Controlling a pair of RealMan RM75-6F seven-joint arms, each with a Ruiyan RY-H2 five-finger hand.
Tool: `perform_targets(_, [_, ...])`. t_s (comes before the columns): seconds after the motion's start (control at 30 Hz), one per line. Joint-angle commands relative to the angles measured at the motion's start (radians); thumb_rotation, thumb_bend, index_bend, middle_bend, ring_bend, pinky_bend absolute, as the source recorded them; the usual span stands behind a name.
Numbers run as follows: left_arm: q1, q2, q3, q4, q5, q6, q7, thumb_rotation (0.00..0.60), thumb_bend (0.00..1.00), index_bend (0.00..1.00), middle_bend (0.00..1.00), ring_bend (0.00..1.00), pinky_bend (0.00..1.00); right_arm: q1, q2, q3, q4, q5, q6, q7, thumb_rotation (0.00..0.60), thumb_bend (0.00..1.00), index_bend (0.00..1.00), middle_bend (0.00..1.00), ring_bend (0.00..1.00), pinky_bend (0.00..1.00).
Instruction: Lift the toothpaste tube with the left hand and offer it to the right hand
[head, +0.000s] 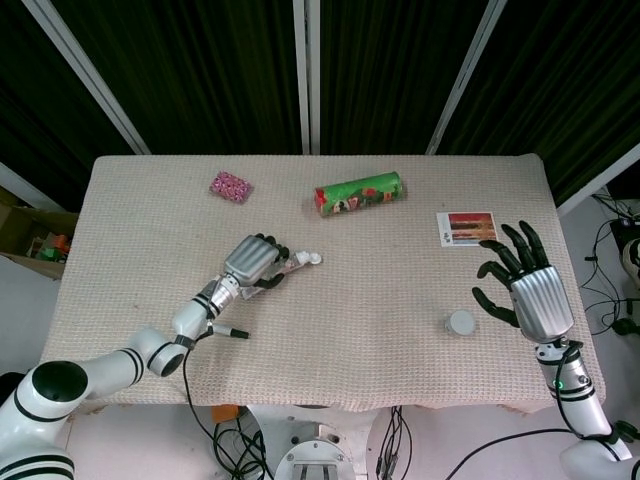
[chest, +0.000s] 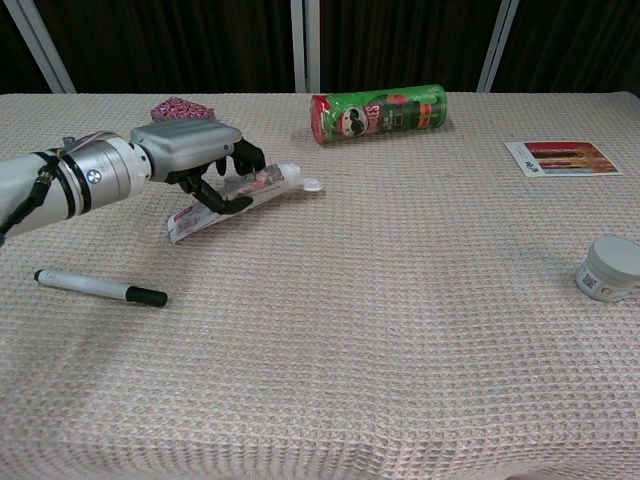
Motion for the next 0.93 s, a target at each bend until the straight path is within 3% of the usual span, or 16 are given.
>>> perform_targets(0.03, [0.025,0.033,-0.032,-0.088,-0.036,0.033,0.055,0.349,0.30,0.11,0.24,0.17,0.27,-0.012,0.000,0.003,0.004,0.006,0.009,0.006,0.600,0.21,0.56,0.29,0.06,0.03])
perform_targets(0.1, [0.054,0.071,-0.048,-0.153,-0.040,0.090,0.069,0.309,0.27,0.10,0.23,0.17,0.27,-0.026,0.005,0.006,0.007,0.018,0.016,0.009,0.600,0.21,0.55,0.29,0.06,0.03])
perform_targets(0.2, [0.114,0.158,-0.063,-0.259,-0.059,0.169,0.077,0.315,0.26,0.10,0.23,0.17,0.26,-0.055,0.030,-0.001,-0.001,0.052,0.005,0.013,0.600,0.21,0.53,0.28,0.06,0.08])
perform_targets(0.23, [0.136,0.191,-0.066,-0.294,-0.073,0.188,0.083,0.356,0.26,0.10,0.23,0.17,0.26,-0.065,0.047,-0.008,-0.012,0.070,-0.012,0.012,0.600,0.21,0.51,0.28,0.06,0.12])
perform_targets(0.3, [0.195,0.274,-0.069,-0.368,-0.120,0.233,0.118,0.529,0.26,0.11,0.23,0.17,0.26,-0.088,0.100,-0.027,-0.055,0.127,-0.070,0.005,0.600,0.21,0.37,0.27,0.09,0.22])
perform_targets(0.33, [0.230,0.319,-0.069,-0.401,-0.152,0.264,0.155,0.583,0.26,0.11,0.24,0.17,0.26,-0.100,0.131,-0.035,-0.082,0.164,-0.104,-0.003,0.600,0.21,0.29,0.26,0.09,0.24])
perform_targets(0.37, [0.257,0.351,-0.068,-0.423,-0.176,0.288,0.180,0.600,0.26,0.12,0.24,0.17,0.26,-0.107,0.153,-0.041,-0.101,0.190,-0.128,-0.009,0.600,0.21,0.23,0.24,0.10,0.24])
perform_targets(0.43, [0.314,0.405,-0.065,-0.458,-0.213,0.340,0.200,0.600,0.26,0.15,0.24,0.17,0.24,-0.122,0.184,-0.048,-0.129,0.234,-0.163,-0.010,0.600,0.21,0.14,0.21,0.10,0.25])
perform_targets(0.53, [0.410,0.481,-0.048,-0.495,-0.233,0.421,0.169,0.600,0.26,0.17,0.24,0.17,0.20,-0.148,0.197,-0.054,-0.134,0.265,-0.179,0.021,0.600,0.21,0.10,0.17,0.08,0.20])
perform_targets(0.77, [0.633,0.608,0.065,-0.614,-0.118,0.649,0.126,0.600,0.26,0.18,0.24,0.17,0.18,-0.211,0.164,-0.064,-0.111,0.224,-0.109,0.089,0.600,0.21,0.09,0.14,0.05,0.17])
perform_targets(0.93, [0.730,0.635,0.128,-0.689,-0.039,0.743,0.147,0.600,0.26,0.18,0.24,0.17,0.18,-0.229,0.143,-0.069,-0.109,0.176,-0.077,0.091,0.600,0.21,0.09,0.14,0.05,0.17])
